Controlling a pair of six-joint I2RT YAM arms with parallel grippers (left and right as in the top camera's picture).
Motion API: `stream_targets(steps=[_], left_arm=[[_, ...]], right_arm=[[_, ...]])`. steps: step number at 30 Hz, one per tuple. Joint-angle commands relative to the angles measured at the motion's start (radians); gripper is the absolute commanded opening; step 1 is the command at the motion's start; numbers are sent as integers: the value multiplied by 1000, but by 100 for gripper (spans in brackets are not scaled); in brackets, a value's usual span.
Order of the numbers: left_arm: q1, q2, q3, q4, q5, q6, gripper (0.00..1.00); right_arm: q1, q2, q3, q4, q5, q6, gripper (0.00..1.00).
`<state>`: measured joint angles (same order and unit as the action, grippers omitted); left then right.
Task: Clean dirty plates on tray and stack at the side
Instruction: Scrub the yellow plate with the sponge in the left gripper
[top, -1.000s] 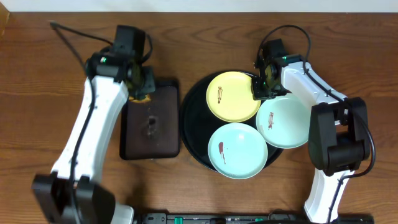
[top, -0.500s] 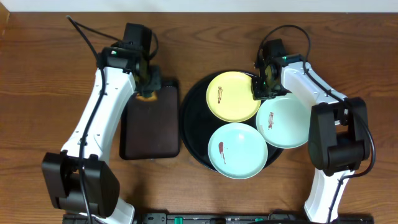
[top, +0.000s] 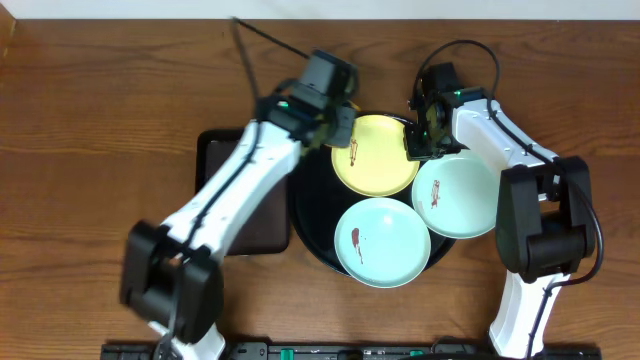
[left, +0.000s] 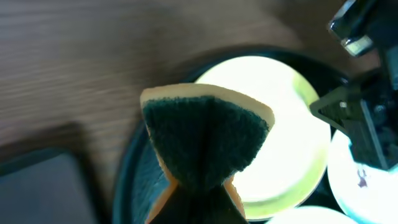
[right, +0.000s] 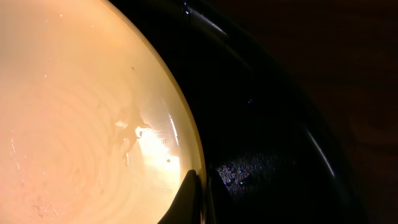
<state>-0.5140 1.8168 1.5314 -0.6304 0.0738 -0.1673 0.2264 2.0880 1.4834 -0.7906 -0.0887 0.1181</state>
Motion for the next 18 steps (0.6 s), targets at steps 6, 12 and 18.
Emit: stream_targets(steps=[6, 12, 18], left_arm=[[-26, 184, 19, 98, 20, -9, 7], [-27, 258, 19, 137, 21, -10, 7], [-33, 308, 19, 154, 21, -10, 7]], right_arm=[[10, 25, -5, -2, 10, -23, 1], [10, 25, -5, -1, 10, -23, 1], [10, 25, -5, -1, 10, -23, 1]])
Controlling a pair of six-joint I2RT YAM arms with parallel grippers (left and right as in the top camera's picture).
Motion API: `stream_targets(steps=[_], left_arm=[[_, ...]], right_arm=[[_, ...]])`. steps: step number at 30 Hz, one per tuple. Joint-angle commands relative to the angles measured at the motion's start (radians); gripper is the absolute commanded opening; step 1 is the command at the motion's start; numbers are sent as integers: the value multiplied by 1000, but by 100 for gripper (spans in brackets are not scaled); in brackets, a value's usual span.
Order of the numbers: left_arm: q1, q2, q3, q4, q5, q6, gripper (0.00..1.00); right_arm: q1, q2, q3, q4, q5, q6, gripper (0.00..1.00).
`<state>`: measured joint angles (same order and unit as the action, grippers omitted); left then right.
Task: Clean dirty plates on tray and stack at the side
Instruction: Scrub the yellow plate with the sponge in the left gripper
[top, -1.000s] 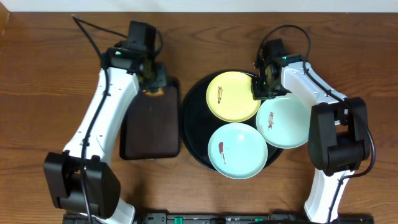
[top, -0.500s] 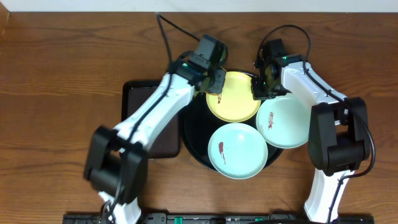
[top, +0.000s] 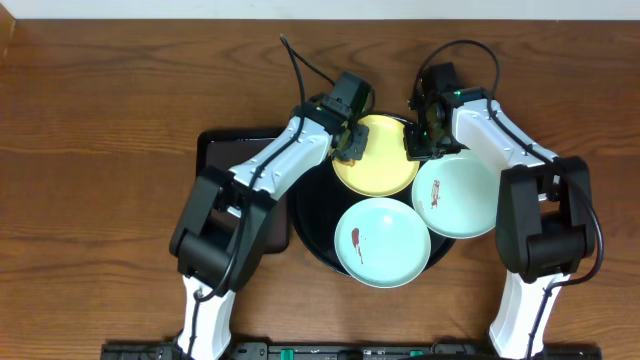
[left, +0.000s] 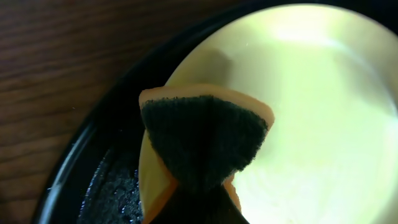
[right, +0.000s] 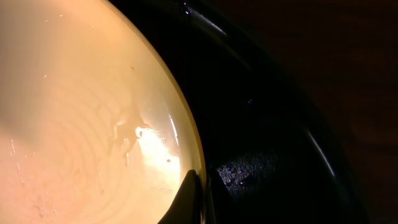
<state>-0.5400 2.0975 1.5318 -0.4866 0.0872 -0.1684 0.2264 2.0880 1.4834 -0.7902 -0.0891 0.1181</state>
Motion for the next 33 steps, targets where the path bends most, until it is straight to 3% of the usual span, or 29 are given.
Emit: stream_targets(steps=[1, 16, 33], left_arm=[[-8, 34, 18, 16, 8, -8, 7], [-20, 146, 14, 27, 23, -70, 8], [26, 126, 72, 10, 540, -156, 8]], right_arm=[[10, 25, -5, -1, 10, -23, 1], [10, 25, -5, 1, 10, -23, 1], [10, 25, -5, 2, 10, -23, 1]])
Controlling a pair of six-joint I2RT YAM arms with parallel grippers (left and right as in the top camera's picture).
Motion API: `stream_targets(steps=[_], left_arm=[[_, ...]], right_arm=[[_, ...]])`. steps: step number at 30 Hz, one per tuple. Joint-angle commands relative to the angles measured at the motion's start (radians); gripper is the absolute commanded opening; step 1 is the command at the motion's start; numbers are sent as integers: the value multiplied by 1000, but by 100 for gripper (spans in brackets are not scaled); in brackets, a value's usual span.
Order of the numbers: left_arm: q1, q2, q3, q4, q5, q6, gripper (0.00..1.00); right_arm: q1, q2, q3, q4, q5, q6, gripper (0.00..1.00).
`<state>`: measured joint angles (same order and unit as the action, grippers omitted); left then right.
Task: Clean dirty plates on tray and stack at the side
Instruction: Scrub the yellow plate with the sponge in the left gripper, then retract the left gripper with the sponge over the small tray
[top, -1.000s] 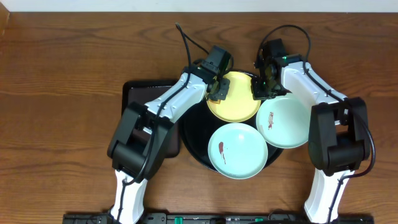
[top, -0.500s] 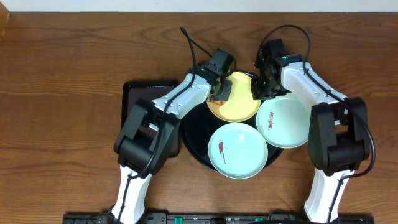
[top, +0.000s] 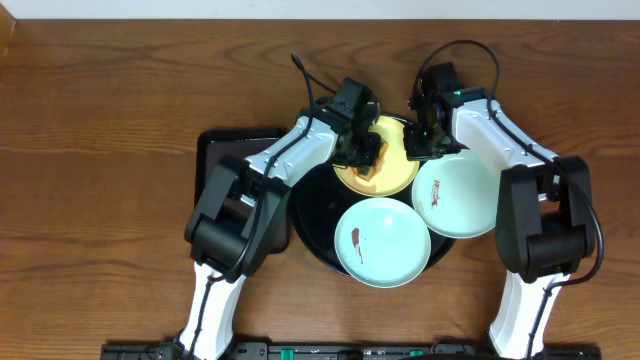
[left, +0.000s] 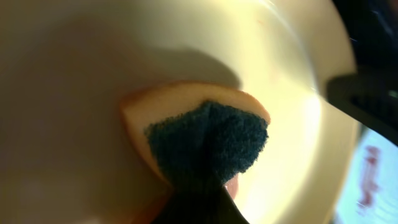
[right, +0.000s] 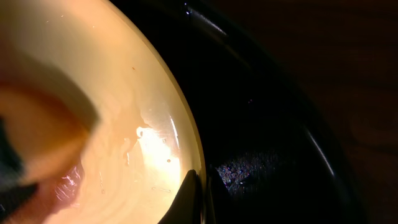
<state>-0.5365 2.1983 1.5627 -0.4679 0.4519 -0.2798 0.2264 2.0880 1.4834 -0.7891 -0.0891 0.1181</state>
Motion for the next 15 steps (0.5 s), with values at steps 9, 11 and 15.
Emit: stream_targets(steps=[9, 11, 15], left_arm=[[189, -172, 135, 143, 457, -230, 8], [231, -231, 135, 88, 457, -225, 8], [306, -325, 135, -114, 447, -130, 8]], right_arm=[[10, 25, -5, 0, 10, -23, 1], [10, 25, -5, 0, 10, -23, 1], [10, 25, -5, 0, 10, -23, 1]])
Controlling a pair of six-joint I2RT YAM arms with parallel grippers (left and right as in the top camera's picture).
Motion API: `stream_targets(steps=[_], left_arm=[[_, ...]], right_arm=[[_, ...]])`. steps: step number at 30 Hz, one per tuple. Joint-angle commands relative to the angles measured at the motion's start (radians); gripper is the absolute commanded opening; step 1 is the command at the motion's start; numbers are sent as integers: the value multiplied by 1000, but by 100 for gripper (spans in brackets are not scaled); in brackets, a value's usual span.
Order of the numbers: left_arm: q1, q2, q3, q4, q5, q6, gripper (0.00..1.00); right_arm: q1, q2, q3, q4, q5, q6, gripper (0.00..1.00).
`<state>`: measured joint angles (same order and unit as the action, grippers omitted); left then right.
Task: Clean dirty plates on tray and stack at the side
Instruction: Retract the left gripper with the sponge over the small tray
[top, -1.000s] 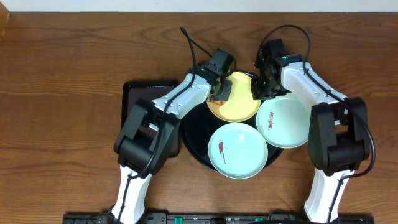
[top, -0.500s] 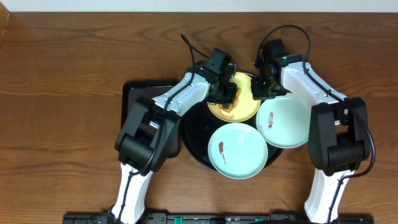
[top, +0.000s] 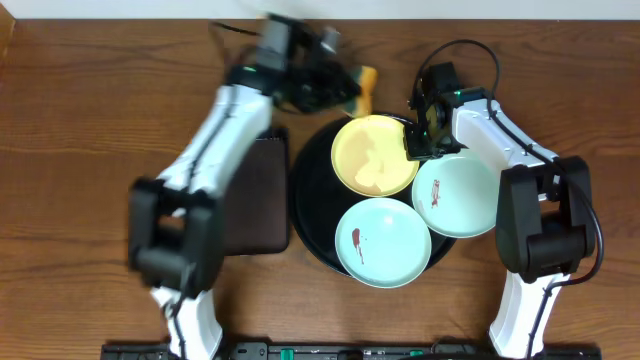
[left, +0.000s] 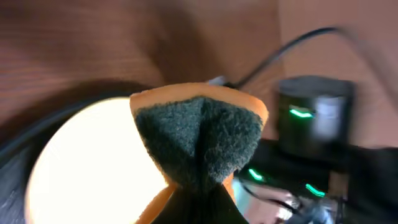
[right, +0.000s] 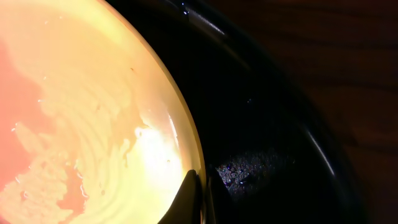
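A yellow plate lies at the back of the round black tray; a reddish wet smear covers part of it. My right gripper is shut on the plate's right rim. My left gripper, blurred, is raised beyond the tray's far edge. It is shut on a folded orange sponge with a dark green scouring face. Two pale blue plates also lie on the tray: the front one has a red stain, the right one overlaps the tray's rim.
A dark rectangular tray lies on the wooden table left of the round tray, partly under my left arm. In the left wrist view the right arm's body with green lights stands close behind the sponge.
My left gripper, then pressing the sponge on the middle of the yellow plate, is now lifted off it beyond the tray's far edge. The plate shows a reddish smear. The right gripper has not moved.
The sponge was first held above the tray's far left edge, with a small red stain on the yellow plate. Then it was at the plate's left rim, then pressed on the plate's middle. Now it is off the plate. The right gripper held the rim throughout.
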<state>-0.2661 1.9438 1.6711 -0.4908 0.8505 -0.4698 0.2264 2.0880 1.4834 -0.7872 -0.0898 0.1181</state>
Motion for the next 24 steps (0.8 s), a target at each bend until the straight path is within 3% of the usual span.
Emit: stream_targets(steps=[1, 5, 8, 11, 24], left_arm=[[52, -90, 27, -155, 33, 95, 8], [97, -131, 27, -390, -144, 216, 8], [116, -134, 21, -542, -409, 268, 8], [116, -134, -14, -598, -640, 267, 8], [116, -134, -275, -430, -794, 267, 8]], right_arm=[[10, 25, -5, -2, 11, -23, 1], [10, 25, -5, -2, 11, -23, 1], [10, 25, -5, -2, 11, -23, 1], [10, 25, -5, -1, 11, -23, 1], [11, 26, -7, 6, 11, -22, 2]])
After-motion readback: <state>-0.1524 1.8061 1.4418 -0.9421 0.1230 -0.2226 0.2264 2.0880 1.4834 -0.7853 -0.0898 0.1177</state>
